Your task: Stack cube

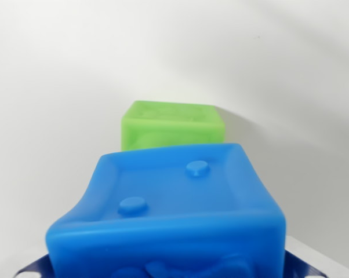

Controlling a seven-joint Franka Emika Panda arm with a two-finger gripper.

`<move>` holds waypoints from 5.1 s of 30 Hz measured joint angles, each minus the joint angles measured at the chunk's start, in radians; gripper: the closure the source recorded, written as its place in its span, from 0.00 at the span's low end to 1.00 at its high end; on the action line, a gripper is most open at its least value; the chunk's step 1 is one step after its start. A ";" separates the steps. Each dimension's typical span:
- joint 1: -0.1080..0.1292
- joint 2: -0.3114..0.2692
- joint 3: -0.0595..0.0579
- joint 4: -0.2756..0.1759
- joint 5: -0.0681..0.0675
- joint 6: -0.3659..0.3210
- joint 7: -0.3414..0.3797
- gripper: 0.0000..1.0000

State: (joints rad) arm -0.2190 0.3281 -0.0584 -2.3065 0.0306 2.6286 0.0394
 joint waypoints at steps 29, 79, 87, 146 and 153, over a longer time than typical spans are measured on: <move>-0.002 0.081 0.004 0.008 0.012 0.072 -0.008 1.00; -0.002 0.036 0.003 0.004 0.010 0.037 -0.007 0.00; 0.001 -0.015 -0.001 0.000 0.005 -0.010 -0.004 0.00; 0.002 -0.396 -0.004 0.176 -0.030 -0.564 0.019 0.00; 0.002 -0.409 -0.004 0.203 -0.031 -0.603 0.020 0.00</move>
State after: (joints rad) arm -0.2175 -0.0812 -0.0621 -2.1030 0.0000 2.0252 0.0595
